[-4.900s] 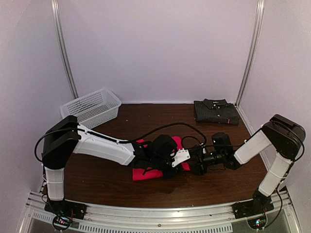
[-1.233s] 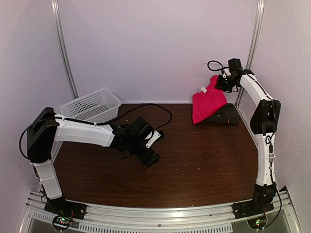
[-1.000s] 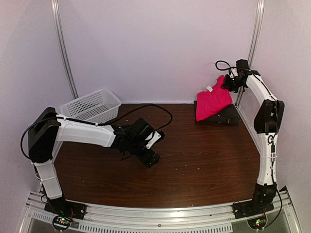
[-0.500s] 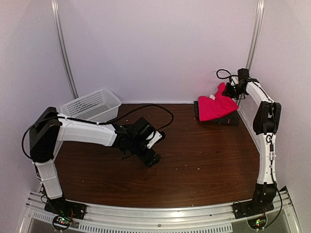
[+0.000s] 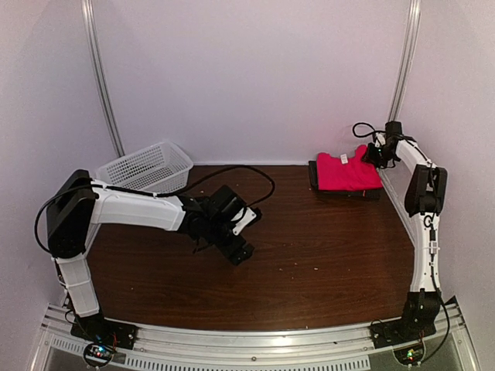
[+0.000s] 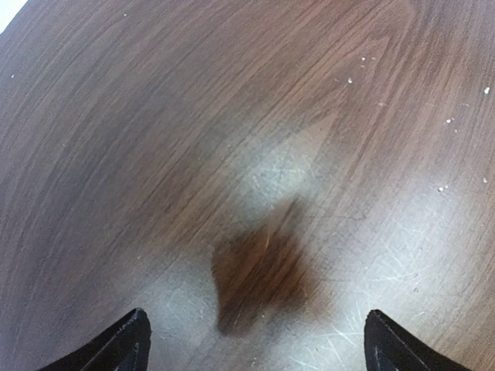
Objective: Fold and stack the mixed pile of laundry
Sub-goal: Place the square-folded T-shirt at the corner of the board, then reset both arms
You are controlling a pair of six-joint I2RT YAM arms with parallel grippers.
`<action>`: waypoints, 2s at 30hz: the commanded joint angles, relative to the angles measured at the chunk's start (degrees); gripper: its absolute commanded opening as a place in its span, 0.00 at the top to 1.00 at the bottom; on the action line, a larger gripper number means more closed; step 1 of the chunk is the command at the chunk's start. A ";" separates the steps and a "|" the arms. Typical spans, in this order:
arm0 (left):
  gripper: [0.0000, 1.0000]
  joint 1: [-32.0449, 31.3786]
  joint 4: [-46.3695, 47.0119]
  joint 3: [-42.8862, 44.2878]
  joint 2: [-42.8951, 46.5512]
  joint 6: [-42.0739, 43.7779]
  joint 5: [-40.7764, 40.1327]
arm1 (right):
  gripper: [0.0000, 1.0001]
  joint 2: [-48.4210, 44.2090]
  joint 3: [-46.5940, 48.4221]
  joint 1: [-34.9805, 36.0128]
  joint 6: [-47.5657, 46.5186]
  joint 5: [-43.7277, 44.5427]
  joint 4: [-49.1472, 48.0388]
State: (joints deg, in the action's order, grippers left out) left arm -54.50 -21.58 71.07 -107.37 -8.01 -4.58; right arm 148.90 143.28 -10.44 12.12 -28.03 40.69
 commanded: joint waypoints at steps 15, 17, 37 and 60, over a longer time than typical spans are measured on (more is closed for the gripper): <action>0.02 7.42 2.10 1.87 5.14 -4.93 -0.43 | 0.29 -9.85 -4.68 -3.67 -1.66 13.22 1.38; 0.02 8.01 2.47 1.94 5.83 -5.47 -0.04 | 0.28 -12.12 -6.74 -3.63 -0.76 10.77 1.65; 0.02 23.82 -15.69 22.37 9.09 -11.65 3.83 | 0.00 -46.22 -39.13 3.68 1.70 -8.72 -1.59; 0.02 23.74 -3.58 -12.31 22.59 -20.39 3.34 | 0.00 -80.78 -96.19 18.44 2.20 -5.89 -13.87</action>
State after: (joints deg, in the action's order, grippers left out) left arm -30.15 -31.29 59.02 -87.61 -27.14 -1.52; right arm 69.97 47.62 7.66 13.93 -34.85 30.55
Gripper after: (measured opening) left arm 0.977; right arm 0.996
